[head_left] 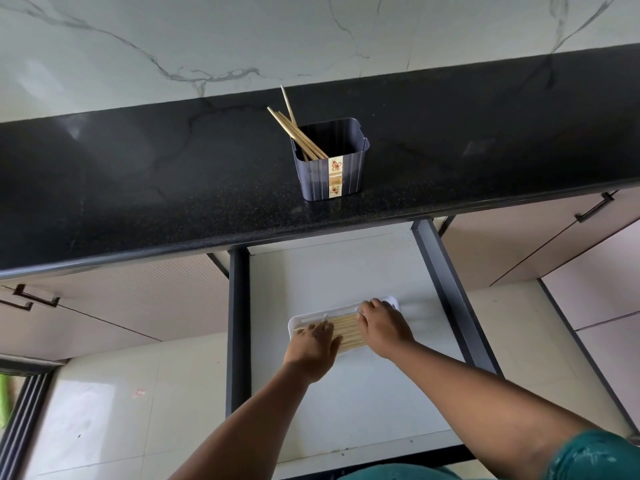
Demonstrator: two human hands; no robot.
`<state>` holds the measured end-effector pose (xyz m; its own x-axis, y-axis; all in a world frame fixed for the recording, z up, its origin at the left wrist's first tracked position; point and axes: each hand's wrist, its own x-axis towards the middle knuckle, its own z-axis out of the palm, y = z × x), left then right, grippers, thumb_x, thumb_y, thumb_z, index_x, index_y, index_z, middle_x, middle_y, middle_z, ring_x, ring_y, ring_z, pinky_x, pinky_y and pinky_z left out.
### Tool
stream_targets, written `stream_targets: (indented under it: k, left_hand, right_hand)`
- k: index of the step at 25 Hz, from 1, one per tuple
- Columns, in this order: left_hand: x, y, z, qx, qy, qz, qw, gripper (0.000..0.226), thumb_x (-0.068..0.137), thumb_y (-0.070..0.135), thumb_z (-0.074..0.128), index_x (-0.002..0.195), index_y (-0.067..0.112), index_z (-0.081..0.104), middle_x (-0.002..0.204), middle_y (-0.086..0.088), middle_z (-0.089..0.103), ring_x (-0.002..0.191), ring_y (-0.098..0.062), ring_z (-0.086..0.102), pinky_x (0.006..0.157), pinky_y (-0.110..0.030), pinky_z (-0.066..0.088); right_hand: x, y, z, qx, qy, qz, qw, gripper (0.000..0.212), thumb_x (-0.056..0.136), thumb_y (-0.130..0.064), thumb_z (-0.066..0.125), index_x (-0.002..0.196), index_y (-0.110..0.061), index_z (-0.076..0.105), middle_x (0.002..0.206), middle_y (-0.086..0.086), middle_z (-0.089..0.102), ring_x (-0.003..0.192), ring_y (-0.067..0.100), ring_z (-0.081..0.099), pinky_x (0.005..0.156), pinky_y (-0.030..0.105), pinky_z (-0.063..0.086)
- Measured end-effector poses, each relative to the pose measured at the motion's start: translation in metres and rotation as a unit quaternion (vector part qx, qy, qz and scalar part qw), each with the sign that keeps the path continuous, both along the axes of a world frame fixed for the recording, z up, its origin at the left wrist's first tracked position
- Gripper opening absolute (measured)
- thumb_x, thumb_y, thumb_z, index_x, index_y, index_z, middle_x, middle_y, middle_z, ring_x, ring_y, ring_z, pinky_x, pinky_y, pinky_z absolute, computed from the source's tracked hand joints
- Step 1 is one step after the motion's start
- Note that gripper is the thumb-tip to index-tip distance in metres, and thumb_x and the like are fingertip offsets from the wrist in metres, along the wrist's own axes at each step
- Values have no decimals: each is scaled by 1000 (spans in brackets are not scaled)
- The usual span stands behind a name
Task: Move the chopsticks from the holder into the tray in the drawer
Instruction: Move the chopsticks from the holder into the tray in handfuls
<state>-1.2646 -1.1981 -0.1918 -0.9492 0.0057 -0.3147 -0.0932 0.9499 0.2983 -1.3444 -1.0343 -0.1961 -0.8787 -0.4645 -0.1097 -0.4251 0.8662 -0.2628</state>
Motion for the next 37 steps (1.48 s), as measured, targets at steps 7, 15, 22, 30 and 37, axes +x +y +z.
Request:
stream_targets:
  k: [7,15,22,30,37]
  left_hand:
    - [-113,-20,135,2,310,18,950,37,95,33,29,96,13,60,90,-9,66,82,-32,60,67,-40,47]
    - [-223,-71,214,-40,297,94,949,24,93,22,41,111,12,53,115,-10,62,107,-30,53,85,-43,45]
    - [-244,-90,183,-34,291,158,943,30,91,12,45,121,10,50,117,-9,58,108,-27,50,87,-38,44]
    - [-239,-94,176,-21,336,162,928,27,90,12,49,117,10,52,118,-8,57,108,-26,50,85,-36,46]
    - [-235,-92,179,-16,333,176,926,26,90,13,49,116,11,52,119,-8,57,108,-26,49,86,-36,46]
  right_hand:
    - [-74,-61,140,-233,92,-48,967,17,96,-29,45,97,-17,57,96,7,66,85,30,60,63,35,43]
    - [-215,-127,232,-213,26,-92,972,13,93,-21,57,103,-17,64,116,5,58,102,23,60,84,35,53]
    - [-286,-167,198,163,-122,59,977,36,89,-14,50,123,-12,58,114,9,61,100,29,60,93,39,50]
    - [-292,-162,208,187,-77,129,971,39,88,13,48,121,-5,57,93,7,58,80,20,55,72,29,48]
    - [-284,-151,213,102,-44,80,991,11,94,-18,62,99,-9,64,92,4,60,82,20,56,55,23,37]
